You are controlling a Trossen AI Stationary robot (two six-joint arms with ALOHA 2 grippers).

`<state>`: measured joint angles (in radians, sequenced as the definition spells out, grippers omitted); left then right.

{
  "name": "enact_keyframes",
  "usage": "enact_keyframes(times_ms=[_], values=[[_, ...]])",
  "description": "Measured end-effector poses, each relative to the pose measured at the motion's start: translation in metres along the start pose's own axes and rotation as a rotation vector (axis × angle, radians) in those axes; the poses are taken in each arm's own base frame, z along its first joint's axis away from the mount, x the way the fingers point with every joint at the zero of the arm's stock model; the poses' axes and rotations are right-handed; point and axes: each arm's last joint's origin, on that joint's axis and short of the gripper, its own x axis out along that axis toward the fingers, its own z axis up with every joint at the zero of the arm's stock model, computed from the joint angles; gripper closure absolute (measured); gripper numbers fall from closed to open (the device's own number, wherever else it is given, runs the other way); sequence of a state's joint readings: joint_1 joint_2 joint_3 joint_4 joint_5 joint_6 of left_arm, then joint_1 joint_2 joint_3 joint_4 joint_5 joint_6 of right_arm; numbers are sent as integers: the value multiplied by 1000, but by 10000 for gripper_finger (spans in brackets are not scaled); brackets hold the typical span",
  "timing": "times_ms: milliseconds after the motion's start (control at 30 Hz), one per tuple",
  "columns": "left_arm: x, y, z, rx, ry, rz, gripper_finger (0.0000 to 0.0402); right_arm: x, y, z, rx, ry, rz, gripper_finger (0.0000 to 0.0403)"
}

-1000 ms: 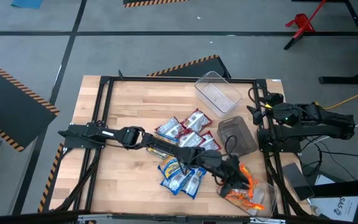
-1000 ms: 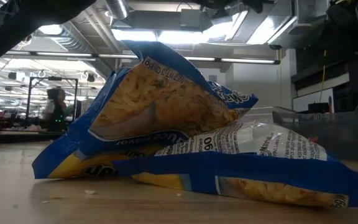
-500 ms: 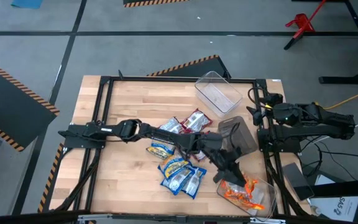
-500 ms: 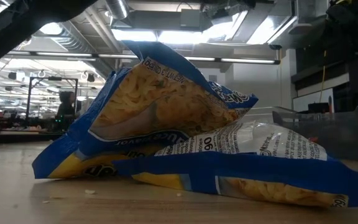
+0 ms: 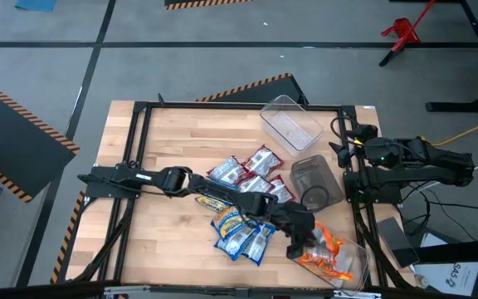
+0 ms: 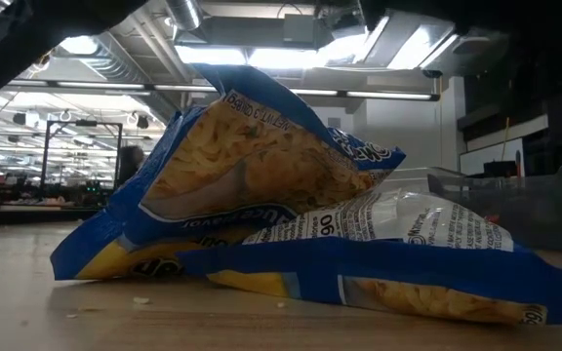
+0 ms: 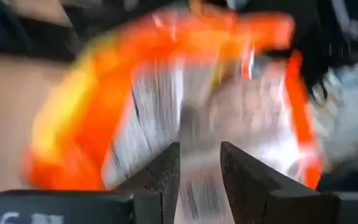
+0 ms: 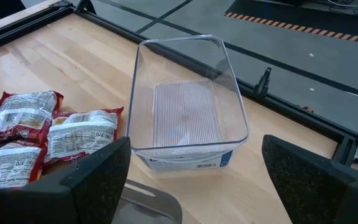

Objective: Sort Maruchan noodles
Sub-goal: Put the blue bag into the top transparent bin

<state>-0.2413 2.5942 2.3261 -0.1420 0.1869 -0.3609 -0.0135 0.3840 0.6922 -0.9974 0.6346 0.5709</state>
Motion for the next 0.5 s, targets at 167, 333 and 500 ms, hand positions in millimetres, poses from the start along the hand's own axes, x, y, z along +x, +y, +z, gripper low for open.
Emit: enact_keyframes(times_ms=[167,333,500], values=[[-5,2,7,-3,37,-161,294,0,0,0,0,0,0,52],[-36,3,39,-5,38,-162,294,0,0,0,1,0,0,52],[-107,-11,76,132,182,10,294,0,0,0,2,13,20,52]])
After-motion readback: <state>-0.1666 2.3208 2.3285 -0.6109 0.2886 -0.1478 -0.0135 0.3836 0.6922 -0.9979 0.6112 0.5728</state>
